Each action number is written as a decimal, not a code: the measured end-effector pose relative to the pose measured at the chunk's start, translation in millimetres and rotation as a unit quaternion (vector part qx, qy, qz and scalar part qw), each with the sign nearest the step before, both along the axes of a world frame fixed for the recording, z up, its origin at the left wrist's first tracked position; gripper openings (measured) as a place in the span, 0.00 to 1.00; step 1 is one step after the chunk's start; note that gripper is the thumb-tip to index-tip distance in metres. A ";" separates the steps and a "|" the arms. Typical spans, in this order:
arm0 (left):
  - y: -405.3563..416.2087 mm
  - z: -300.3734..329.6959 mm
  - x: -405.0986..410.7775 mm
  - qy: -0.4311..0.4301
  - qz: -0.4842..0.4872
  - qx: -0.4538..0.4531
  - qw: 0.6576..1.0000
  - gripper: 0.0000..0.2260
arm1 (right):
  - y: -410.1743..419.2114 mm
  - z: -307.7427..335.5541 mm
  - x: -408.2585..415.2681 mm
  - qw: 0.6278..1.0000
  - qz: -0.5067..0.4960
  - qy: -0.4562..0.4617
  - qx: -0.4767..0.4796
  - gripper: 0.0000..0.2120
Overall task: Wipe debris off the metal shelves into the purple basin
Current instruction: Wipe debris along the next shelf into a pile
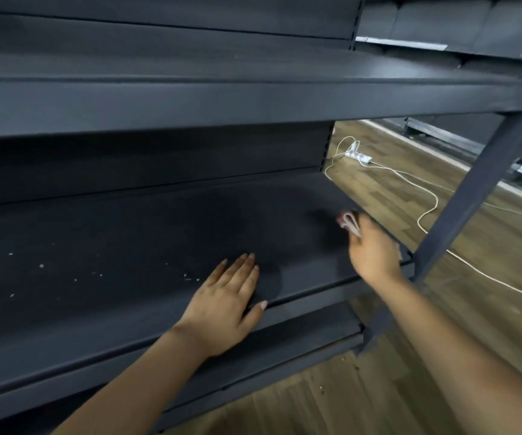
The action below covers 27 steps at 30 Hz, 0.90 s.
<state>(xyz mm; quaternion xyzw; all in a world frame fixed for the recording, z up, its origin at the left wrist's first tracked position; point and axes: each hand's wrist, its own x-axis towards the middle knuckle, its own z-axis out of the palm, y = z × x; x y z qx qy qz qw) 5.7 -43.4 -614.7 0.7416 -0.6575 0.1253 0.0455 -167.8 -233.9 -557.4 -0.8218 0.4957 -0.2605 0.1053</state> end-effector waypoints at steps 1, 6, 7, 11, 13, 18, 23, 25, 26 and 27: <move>-8.1 0.9 -3.5 0.001 0.000 -0.002 1.000 0.37 | -6.9 -2.1 -7.5 1.000 -0.014 0.016 0.012 0.14; -23.0 -7.8 -3.1 0.032 -0.004 0.045 0.998 0.49 | -20.7 -38.3 -6.9 0.992 -0.011 0.081 0.100 0.16; -22.9 -8.9 -2.5 0.025 0.009 0.049 0.998 0.44 | -19.7 -45.9 -0.5 0.991 0.000 0.097 0.092 0.20; -23.8 -15.5 -1.8 0.070 0.017 0.056 0.996 0.35 | -8.4 -44.2 40.1 0.991 0.064 0.101 0.064 0.21; -23.3 -13.3 -4.3 0.071 0.023 0.048 0.996 0.34 | 4.7 -34.9 69.8 0.983 0.118 0.104 0.094 0.18; -21.0 -15.7 -6.7 0.071 0.072 0.051 0.994 0.30 | 53.3 -29.7 142.3 0.955 0.221 0.096 0.175 0.17; -18.7 -14.3 -7.6 0.084 0.103 0.043 0.990 0.34 | 56.4 -21.8 154.8 0.946 0.225 0.042 0.230 0.16; -20.6 -11.9 -8.1 0.082 0.092 0.057 0.991 0.34 | 47.4 -19.0 143.2 0.957 0.197 0.039 0.207 0.16; -21.3 -11.7 -8.2 0.085 0.090 0.068 0.990 0.34 | 38.1 -19.4 133.6 0.966 0.177 0.048 0.182 0.15; -21.6 -13.5 -8.1 0.085 0.089 0.075 0.990 0.34 | 26.8 -20.3 122.4 0.975 0.151 0.045 0.153 0.15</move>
